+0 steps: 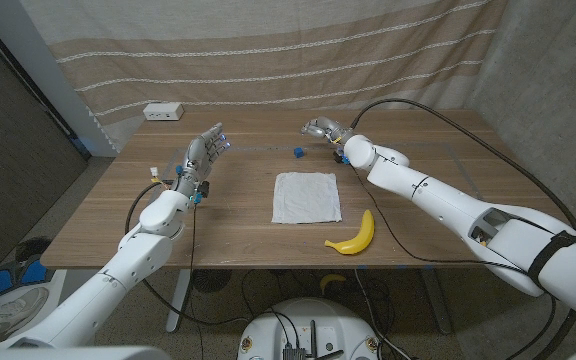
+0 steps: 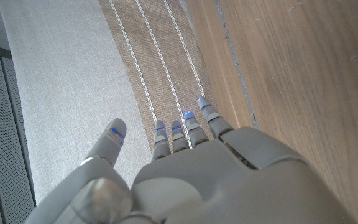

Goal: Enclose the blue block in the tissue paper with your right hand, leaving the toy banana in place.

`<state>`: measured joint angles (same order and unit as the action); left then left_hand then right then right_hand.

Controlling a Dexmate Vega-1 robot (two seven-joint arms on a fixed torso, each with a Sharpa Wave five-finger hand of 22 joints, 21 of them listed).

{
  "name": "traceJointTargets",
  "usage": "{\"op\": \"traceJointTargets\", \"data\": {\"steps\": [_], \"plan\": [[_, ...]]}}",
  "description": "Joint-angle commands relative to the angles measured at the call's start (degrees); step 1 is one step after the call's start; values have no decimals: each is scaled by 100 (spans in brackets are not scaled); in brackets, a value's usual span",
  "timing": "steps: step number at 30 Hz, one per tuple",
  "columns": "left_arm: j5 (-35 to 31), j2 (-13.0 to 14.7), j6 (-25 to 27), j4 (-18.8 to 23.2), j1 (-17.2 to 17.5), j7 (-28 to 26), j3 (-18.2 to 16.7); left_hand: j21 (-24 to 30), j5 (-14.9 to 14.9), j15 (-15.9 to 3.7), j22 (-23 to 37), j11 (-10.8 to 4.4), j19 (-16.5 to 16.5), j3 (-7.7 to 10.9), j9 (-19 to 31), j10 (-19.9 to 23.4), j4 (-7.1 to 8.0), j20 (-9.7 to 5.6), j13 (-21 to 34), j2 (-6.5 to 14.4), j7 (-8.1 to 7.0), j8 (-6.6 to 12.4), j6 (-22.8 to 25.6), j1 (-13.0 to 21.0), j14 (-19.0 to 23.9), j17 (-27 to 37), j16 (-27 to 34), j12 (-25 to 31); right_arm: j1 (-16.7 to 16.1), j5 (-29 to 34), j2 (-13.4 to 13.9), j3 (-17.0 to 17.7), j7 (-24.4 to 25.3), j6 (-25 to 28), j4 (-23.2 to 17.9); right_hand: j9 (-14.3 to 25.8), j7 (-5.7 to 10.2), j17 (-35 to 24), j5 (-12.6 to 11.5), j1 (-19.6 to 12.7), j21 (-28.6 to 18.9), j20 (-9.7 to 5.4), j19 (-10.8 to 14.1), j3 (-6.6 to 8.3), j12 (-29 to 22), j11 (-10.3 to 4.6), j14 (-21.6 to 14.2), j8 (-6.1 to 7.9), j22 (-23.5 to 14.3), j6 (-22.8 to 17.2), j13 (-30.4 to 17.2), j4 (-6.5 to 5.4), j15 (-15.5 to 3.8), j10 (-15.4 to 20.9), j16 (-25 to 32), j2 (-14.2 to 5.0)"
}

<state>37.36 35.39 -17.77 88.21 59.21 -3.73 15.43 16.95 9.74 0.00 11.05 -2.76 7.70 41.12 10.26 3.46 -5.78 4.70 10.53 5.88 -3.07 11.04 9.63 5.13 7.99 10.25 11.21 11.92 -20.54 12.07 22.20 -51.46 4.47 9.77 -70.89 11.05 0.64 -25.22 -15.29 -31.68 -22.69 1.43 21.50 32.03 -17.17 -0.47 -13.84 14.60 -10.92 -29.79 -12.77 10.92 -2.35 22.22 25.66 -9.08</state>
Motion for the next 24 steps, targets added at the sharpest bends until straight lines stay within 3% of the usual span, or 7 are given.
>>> {"op": "traceJointTargets", "data": {"steps": [1, 14, 19, 24], "plan": [[65, 4, 12, -64, -24, 57, -25, 0, 20, -1, 26, -8, 13, 43, 16, 41, -17, 36, 13, 223, -16, -2, 69, -77, 68, 22, -18, -23, 181, 477, -254, -324, 243, 222, 347, 29, 48, 6, -45, -196, -45, -31, 65, 45, 22, -119, -46, -17, -9, -61, -12, 32, -400, 10, -13, 27], [92, 12, 31, -144, -87, 137, -12, -2, 20, 0, 26, -9, 18, 44, 16, 37, -16, 40, 13, 220, -15, -6, 71, -93, 75, 24, -19, -27, 362, 804, -466, -625, 334, 338, 753, 27, 134, 52, -45, -658, -63, -77, 104, 94, 82, -231, -26, -49, -2, -61, -2, 57, -457, -16, -43, 176], [104, -1, 54, -175, -124, 144, -2, -4, 20, -2, 27, 2, 18, 44, 17, 34, -12, 43, 13, 219, -15, -9, 69, -102, 75, 26, -19, -29, 418, 905, -544, -730, 391, 331, 932, 25, 181, 96, -12, -1089, -82, -107, 157, 110, 119, -297, -50, -48, 6, -100, 7, 78, -520, 0, -58, 365], [87, 11, 50, -220, -165, 201, 23, -6, 21, 4, 27, -1, 19, 46, 17, 25, -10, 45, 13, 218, -16, -10, 72, -110, 77, 27, -21, -34, 483, 958, -605, -824, 343, 328, 1092, 24, 214, 110, 16, -1285, -89, -125, 176, 102, 138, -317, -66, -42, 8, -130, 10, 66, -531, 3, -57, 444]]}}
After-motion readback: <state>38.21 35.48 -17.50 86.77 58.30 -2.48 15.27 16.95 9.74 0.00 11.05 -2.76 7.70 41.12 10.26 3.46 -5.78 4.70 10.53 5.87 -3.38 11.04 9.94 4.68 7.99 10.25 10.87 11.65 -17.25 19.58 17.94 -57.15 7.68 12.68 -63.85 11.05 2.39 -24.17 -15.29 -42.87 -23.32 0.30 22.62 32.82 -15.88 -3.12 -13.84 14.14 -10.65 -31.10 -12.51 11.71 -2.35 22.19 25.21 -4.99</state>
